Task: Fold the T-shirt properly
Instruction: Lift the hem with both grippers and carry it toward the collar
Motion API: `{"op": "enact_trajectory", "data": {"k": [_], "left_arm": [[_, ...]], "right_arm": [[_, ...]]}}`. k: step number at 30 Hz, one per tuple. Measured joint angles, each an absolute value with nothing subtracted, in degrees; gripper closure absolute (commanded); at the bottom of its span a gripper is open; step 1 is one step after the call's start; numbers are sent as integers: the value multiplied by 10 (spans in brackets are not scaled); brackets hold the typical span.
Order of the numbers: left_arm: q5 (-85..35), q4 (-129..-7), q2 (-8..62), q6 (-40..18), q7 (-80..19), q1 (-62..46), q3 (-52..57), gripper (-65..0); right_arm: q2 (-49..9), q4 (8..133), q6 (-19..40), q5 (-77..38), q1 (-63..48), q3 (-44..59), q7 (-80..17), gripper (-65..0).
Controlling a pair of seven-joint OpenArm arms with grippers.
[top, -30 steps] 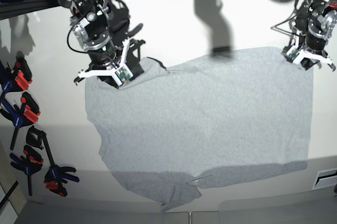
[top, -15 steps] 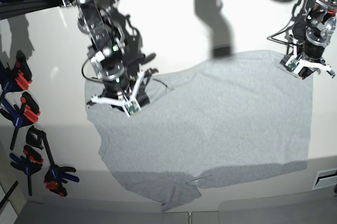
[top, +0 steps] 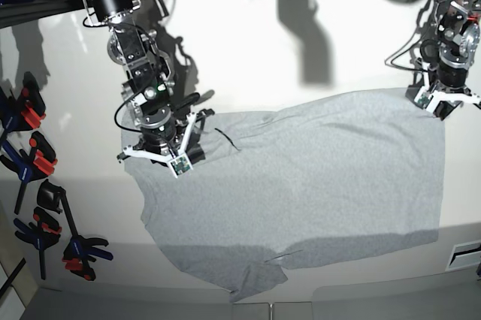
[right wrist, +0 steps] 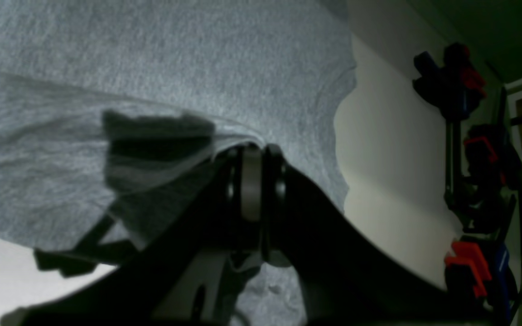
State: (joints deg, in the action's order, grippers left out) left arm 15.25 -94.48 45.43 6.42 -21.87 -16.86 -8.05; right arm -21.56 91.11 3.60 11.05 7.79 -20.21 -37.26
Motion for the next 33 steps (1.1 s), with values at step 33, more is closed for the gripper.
{"op": "enact_trajectory", "data": {"k": [33], "left_arm": [[38, -746, 420, 64, 17, -60, -81, 0]], "right_arm": [[-212, 898, 126, 73, 144, -202, -333, 0]]}}
